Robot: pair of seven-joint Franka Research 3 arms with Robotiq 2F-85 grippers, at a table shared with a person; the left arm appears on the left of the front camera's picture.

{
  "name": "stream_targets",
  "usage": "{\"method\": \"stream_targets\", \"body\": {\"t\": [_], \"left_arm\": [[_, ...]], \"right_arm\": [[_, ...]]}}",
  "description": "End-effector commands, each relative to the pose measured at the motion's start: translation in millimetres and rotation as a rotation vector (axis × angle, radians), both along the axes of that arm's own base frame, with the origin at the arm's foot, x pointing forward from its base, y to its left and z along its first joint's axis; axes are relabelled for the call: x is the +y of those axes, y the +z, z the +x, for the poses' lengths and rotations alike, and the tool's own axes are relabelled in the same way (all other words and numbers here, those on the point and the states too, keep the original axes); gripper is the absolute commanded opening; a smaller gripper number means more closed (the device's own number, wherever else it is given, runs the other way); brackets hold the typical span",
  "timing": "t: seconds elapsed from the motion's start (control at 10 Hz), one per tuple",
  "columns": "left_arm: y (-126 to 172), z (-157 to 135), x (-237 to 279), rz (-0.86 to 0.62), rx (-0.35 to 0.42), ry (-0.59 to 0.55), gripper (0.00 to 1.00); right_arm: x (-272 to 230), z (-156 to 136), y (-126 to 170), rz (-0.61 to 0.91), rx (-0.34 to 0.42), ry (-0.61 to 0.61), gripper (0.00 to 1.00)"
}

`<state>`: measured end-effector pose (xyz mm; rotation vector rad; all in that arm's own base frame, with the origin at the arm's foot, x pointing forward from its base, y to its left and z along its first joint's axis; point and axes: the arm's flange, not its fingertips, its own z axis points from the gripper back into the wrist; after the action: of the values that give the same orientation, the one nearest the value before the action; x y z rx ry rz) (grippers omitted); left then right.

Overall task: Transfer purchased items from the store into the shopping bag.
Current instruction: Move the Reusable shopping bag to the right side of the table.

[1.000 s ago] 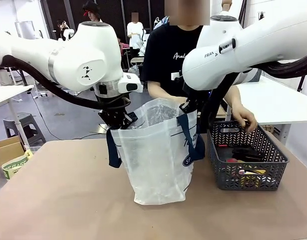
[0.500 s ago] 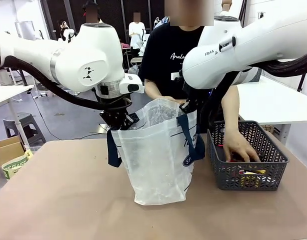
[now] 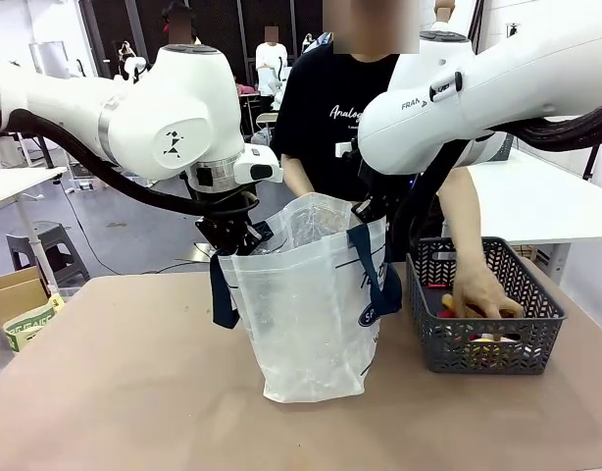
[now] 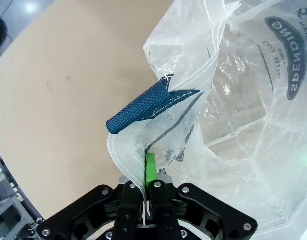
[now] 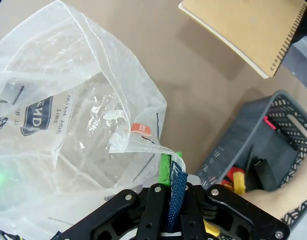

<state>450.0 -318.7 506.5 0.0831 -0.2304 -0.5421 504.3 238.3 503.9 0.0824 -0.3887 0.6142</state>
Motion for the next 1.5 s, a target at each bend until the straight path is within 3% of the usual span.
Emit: {"method": "stream_targets", "body": {"t": [0.0,1.4], "left_arm": [[-0.3,-0.6,1.7,0.002,0.0,0.002,0.0],[-0.3,-0.6,1.7,0.002,0.0,0.002,0.0]], "right_arm": [[0.1,-0.6,-0.8,-0.012,-0.003,-0.012,0.0],[0.1,-0.6,-0.8,-0.012,-0.003,-0.012,0.0]]}}
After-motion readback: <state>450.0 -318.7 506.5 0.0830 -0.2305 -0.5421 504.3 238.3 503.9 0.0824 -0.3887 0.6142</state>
